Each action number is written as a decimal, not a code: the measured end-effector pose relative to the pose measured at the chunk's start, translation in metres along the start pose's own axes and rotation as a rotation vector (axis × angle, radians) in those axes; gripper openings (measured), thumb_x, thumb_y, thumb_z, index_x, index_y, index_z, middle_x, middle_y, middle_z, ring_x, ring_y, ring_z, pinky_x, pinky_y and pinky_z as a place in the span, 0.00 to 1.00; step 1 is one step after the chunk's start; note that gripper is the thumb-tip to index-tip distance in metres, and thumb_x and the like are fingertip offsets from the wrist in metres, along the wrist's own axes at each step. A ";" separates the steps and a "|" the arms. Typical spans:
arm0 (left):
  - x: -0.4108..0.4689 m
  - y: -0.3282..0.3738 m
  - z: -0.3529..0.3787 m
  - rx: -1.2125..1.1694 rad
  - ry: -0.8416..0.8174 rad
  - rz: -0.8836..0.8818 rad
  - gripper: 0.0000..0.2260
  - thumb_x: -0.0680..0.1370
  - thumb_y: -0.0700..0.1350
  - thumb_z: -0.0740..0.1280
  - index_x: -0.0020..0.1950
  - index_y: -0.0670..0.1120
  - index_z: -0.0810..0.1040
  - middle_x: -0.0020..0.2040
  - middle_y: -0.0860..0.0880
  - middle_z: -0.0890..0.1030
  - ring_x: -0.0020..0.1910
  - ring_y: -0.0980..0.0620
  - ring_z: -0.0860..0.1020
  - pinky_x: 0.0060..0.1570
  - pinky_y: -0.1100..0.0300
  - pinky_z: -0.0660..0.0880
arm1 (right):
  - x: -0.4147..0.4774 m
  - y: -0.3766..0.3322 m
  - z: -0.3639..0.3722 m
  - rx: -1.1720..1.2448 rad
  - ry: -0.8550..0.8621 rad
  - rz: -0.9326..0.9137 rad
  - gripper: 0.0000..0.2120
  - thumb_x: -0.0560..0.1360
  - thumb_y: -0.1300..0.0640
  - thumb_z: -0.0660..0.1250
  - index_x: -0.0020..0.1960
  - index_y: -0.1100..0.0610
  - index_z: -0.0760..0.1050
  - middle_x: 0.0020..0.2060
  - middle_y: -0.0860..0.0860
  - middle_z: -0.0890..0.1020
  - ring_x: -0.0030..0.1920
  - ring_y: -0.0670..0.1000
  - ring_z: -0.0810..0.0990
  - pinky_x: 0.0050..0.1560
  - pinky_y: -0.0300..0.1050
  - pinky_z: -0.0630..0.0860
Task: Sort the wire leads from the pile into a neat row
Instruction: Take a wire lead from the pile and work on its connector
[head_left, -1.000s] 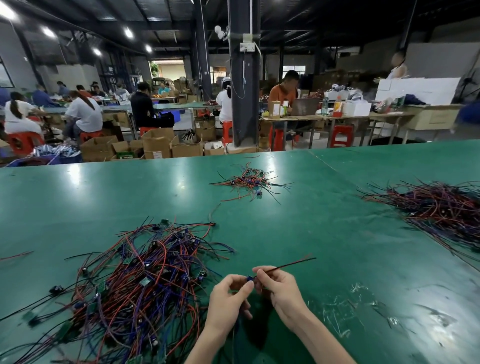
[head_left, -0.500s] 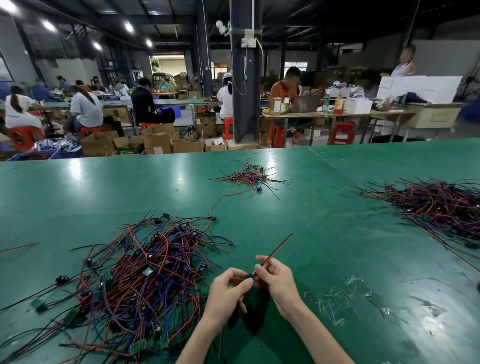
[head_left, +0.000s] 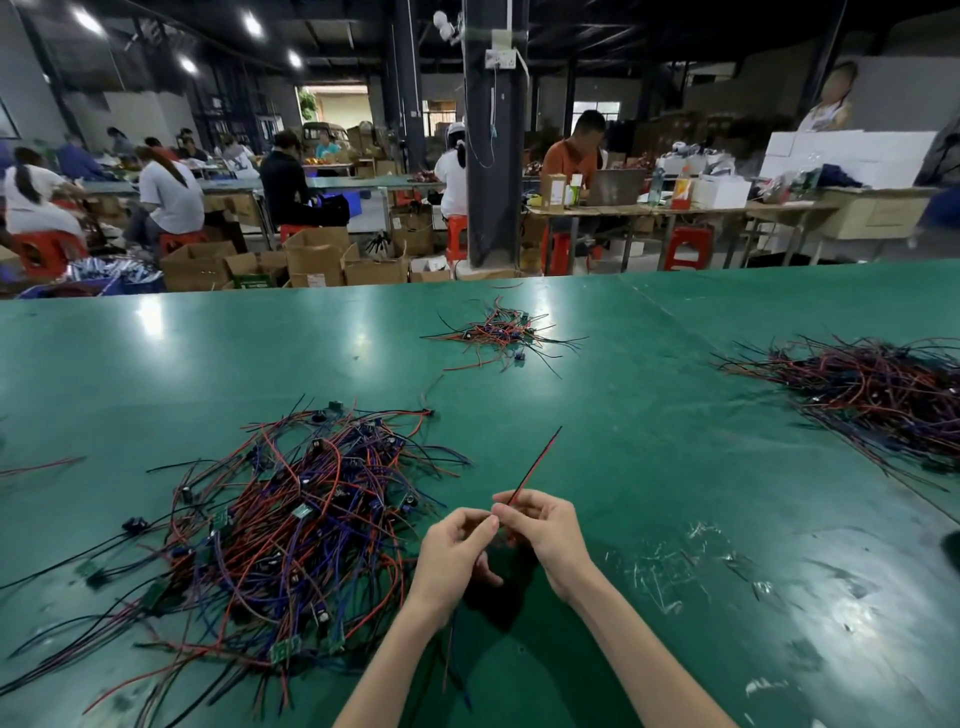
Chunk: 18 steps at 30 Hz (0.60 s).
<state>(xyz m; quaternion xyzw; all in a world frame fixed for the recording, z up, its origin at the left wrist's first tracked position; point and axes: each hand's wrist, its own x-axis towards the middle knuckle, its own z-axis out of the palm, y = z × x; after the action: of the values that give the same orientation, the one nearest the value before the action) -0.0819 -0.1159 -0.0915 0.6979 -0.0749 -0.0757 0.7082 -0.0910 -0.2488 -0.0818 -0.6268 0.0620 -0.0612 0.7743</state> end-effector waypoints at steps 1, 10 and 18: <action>0.000 0.000 0.000 -0.003 -0.001 -0.006 0.04 0.78 0.39 0.67 0.47 0.38 0.79 0.24 0.49 0.71 0.23 0.54 0.69 0.28 0.53 0.78 | 0.001 0.000 0.001 -0.011 -0.001 0.002 0.02 0.71 0.67 0.72 0.42 0.62 0.81 0.31 0.54 0.82 0.30 0.48 0.77 0.33 0.38 0.75; 0.000 0.002 0.001 0.034 -0.010 -0.060 0.05 0.77 0.36 0.65 0.42 0.36 0.77 0.28 0.46 0.75 0.21 0.53 0.70 0.26 0.56 0.77 | 0.025 -0.006 -0.003 -0.046 0.083 0.027 0.07 0.73 0.65 0.71 0.35 0.62 0.79 0.23 0.49 0.76 0.23 0.45 0.70 0.25 0.34 0.67; -0.002 0.003 0.000 0.080 -0.060 -0.050 0.07 0.76 0.36 0.65 0.39 0.38 0.78 0.28 0.47 0.76 0.23 0.52 0.70 0.27 0.55 0.77 | 0.046 0.001 -0.022 0.007 0.294 -0.047 0.06 0.72 0.65 0.71 0.36 0.63 0.80 0.27 0.53 0.78 0.27 0.46 0.72 0.30 0.36 0.73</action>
<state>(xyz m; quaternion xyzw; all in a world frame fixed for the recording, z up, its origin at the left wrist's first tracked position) -0.0842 -0.1155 -0.0882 0.7247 -0.0815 -0.1112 0.6751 -0.0492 -0.2777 -0.0878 -0.6098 0.1599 -0.1708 0.7572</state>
